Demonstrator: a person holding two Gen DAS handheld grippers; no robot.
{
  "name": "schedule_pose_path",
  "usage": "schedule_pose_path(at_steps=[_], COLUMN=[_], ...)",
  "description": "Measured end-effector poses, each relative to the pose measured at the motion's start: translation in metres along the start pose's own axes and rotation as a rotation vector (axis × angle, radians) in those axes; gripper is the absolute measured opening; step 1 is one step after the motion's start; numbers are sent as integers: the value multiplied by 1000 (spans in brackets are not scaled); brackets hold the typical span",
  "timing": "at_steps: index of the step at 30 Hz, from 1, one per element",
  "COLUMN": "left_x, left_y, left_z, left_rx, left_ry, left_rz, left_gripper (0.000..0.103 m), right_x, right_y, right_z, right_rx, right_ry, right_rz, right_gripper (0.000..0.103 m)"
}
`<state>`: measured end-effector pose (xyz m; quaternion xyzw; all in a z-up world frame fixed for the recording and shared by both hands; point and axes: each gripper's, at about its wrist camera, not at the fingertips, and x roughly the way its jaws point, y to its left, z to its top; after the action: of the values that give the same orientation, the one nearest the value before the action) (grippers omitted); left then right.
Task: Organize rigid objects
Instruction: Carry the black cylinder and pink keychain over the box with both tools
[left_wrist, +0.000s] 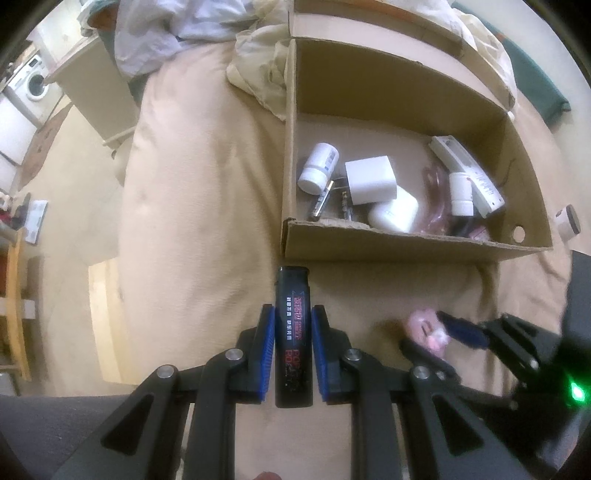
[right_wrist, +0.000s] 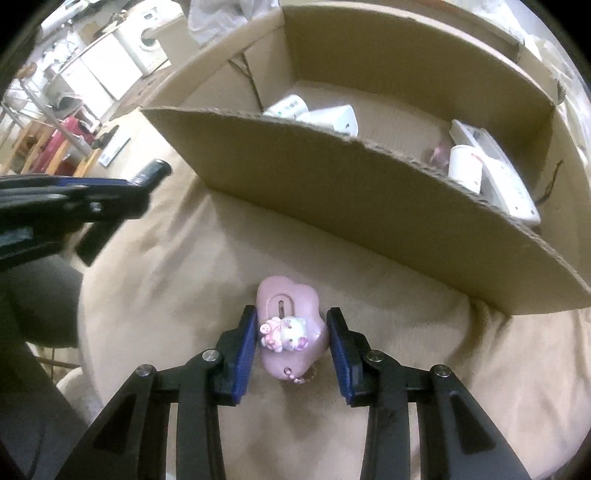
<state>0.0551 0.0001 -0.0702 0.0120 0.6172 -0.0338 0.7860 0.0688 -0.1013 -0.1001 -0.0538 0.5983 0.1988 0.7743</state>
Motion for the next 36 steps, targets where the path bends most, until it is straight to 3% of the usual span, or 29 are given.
schedule_pose_path(at_steps=[8,18,30,36], left_x=[-9,-40,-79,-75], left_y=[-2,-13,-36,-38], left_z=[-1,7,56,80], left_rx=[13,45,110,95], left_ry=[-33,-125,-225,-209], left_rz=[-11,-40,-62,-89], left_gripper=[17,17,9,8], right_x=[-32,-74,-128,-129], right_y=[-3,-48,-108,-124], right_z=[-13,-2,30,48], right_rx=[43,172,250,277], right_ry=[-62,-177,-307,-327], right_rz=[43,66,28,37], right_gripper=[39,39,40,40])
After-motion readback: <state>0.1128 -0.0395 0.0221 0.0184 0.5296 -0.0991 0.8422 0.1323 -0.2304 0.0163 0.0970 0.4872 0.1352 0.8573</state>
